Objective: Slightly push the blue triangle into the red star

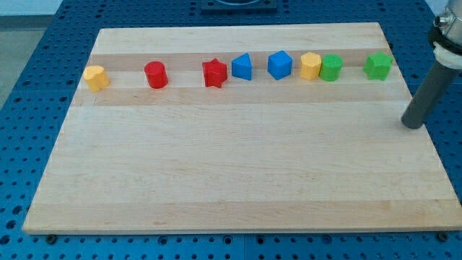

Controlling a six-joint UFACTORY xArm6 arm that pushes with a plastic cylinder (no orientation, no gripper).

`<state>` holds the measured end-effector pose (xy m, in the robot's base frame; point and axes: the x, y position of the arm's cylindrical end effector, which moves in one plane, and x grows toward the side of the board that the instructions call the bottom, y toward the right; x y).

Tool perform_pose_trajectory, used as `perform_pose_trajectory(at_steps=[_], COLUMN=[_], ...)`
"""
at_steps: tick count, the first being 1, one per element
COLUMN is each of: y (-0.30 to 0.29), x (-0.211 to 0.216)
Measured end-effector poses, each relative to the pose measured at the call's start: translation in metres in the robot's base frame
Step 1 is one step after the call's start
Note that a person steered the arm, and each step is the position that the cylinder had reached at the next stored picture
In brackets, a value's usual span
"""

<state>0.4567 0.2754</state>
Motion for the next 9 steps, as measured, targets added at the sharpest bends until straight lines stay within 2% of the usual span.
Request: perform_pose_trajectory(at_steps=[7, 9], y=[-0.003, -0.101], x=[0.014, 0.014])
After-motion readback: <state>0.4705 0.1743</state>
